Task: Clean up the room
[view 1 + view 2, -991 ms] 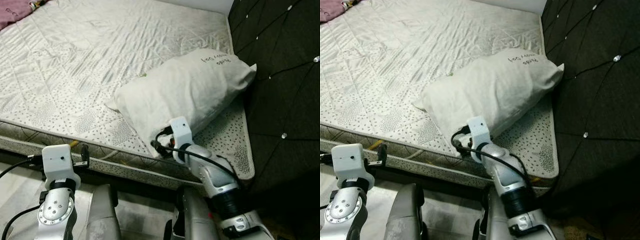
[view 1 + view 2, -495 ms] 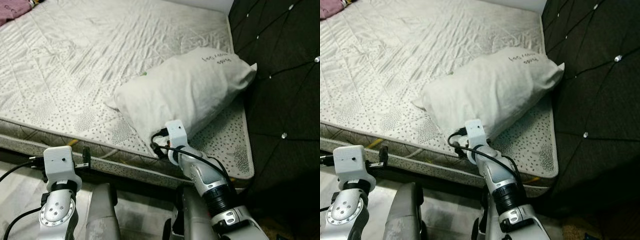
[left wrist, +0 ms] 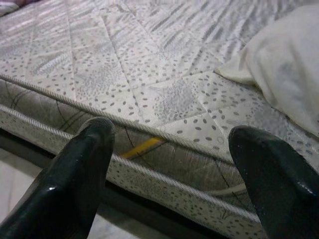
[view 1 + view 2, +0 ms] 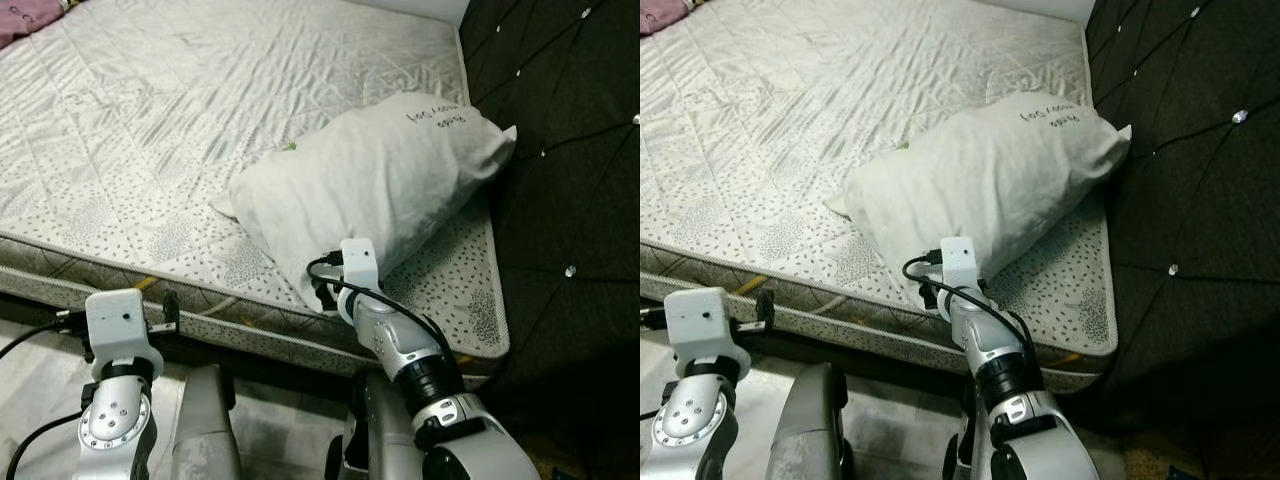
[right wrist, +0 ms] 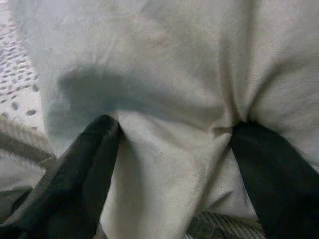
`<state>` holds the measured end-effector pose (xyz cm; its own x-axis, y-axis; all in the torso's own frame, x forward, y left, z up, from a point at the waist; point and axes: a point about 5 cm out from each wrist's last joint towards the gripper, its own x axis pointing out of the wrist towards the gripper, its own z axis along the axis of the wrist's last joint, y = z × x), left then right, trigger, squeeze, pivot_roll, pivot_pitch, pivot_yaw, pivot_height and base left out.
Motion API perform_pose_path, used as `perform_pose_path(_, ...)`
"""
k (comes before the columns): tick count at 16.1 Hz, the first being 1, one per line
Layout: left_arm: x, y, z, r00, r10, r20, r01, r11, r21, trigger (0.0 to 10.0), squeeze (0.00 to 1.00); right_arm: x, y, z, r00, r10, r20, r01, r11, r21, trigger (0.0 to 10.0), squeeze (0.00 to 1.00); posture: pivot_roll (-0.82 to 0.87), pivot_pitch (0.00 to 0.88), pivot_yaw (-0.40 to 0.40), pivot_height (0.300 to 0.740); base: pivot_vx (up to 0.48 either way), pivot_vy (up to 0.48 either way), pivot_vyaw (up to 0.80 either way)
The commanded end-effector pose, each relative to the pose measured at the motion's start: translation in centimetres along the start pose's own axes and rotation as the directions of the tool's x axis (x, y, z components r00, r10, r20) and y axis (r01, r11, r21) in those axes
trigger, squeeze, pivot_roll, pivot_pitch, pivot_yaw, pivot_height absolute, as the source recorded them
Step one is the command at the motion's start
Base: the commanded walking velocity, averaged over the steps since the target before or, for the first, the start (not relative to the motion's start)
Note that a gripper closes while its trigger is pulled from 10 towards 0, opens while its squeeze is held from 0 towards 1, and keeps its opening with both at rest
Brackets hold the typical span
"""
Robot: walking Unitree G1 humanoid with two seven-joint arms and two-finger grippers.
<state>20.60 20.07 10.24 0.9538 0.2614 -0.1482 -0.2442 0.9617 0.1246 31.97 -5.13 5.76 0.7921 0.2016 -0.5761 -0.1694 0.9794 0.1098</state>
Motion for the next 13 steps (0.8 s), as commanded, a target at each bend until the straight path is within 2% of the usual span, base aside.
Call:
perform_pose_path(1,0.0,-0.2,-0.1,1.000,-0.004,-0.004,0.004,1.000,0.005,10.0,0.00,0.0,3.0,1.7,0.998,0.047,0.039,-0.050,0.997,0.054,0.0,0.00,0.20,0.089,-0.119,0.582,0.000,0.000,0.00)
perform_pose_path(4,0.4,-0.6,0.0,1.000,-0.008,0.004,0.008,1.000,-0.004,10.0,0.00,0.3,3.0,2.2,0.997,0.053,0.063,-0.058,0.995,0.082,0.0,0.00,0.20,0.070,-0.118,0.582,0.000,0.000,0.00)
perform_pose_path(8,1.0,-1.1,0.1,1.000,-0.015,0.015,0.015,1.000,-0.013,10.0,0.00,0.6,2.5,1.7,0.996,0.051,0.067,-0.059,0.991,0.120,0.0,0.00,0.20,0.025,-0.119,0.582,0.000,0.000,0.00)
perform_pose_path(13,1.4,-1.3,0.1,1.000,-0.015,0.023,0.016,1.000,-0.018,10.0,0.00,0.8,2.2,1.9,0.995,0.058,0.085,-0.069,0.989,0.133,0.0,0.00,0.20,0.000,-0.117,0.582,0.000,0.000,0.00)
